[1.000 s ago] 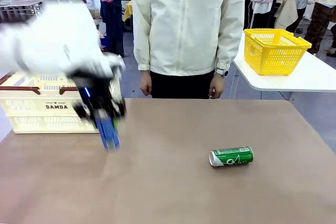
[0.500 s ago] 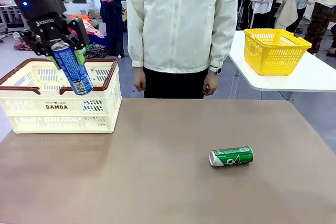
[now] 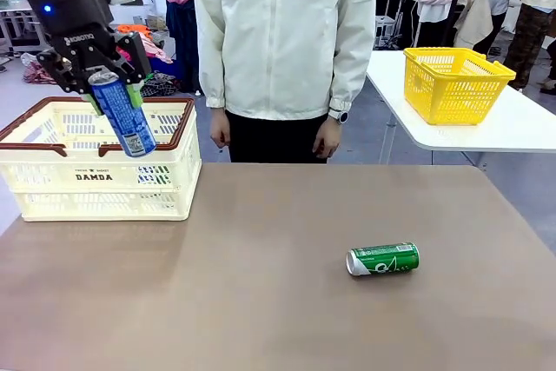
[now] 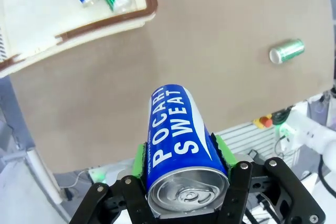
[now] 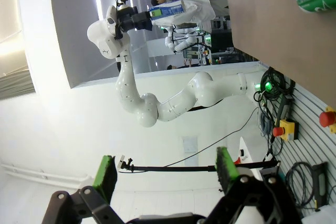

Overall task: Place the drinks into the Shopping basket.
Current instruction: Pick up one drink and place it into the Shopping basket.

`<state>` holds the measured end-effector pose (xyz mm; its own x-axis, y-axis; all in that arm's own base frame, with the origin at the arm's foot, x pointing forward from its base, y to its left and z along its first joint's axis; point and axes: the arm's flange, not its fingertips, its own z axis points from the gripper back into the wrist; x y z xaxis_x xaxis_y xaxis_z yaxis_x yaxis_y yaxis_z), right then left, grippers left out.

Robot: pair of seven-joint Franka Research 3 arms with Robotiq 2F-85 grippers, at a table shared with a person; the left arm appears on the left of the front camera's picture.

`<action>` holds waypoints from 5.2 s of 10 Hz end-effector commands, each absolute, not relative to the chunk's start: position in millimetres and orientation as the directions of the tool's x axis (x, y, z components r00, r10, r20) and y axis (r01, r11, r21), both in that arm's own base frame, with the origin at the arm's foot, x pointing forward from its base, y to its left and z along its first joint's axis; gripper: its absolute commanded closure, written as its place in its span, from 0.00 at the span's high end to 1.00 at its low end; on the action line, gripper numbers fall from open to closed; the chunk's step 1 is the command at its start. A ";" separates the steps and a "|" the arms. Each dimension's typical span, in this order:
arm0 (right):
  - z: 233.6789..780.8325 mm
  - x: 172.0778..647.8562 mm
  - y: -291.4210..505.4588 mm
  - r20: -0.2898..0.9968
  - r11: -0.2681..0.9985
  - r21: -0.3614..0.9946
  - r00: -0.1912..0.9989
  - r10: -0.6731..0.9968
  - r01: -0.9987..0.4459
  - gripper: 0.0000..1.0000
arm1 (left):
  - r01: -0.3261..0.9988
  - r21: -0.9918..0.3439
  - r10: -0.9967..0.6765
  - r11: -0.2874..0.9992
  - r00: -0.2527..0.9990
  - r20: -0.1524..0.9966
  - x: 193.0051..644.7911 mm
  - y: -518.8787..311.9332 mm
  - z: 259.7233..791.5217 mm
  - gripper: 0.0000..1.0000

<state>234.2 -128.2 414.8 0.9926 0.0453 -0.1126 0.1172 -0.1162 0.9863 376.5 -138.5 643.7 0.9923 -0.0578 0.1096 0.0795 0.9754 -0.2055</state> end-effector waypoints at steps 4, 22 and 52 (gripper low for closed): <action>421.4 235.6 -127.3 -0.131 -0.126 0.983 0.990 0.043 0.136 1.00 | -0.171 -0.219 0.217 0.961 0.955 0.204 523.7 -88.2 683.4 0.00; 421.4 235.6 -127.3 -0.131 -0.126 0.983 0.990 0.043 0.136 1.00 | -0.108 -0.029 0.110 0.994 0.990 0.085 565.3 42.6 452.0 0.86; 421.4 235.6 -127.3 -0.131 -0.126 0.983 0.990 0.043 0.136 1.00 | -0.038 -0.961 0.027 0.274 0.999 -0.032 449.7 117.9 553.6 1.00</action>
<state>234.2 -128.2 414.8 0.9926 0.0454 -0.1127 0.1173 -0.1160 0.9863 453.0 118.4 553.5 0.9992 0.0181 -0.0346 -0.0382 0.2704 -0.9620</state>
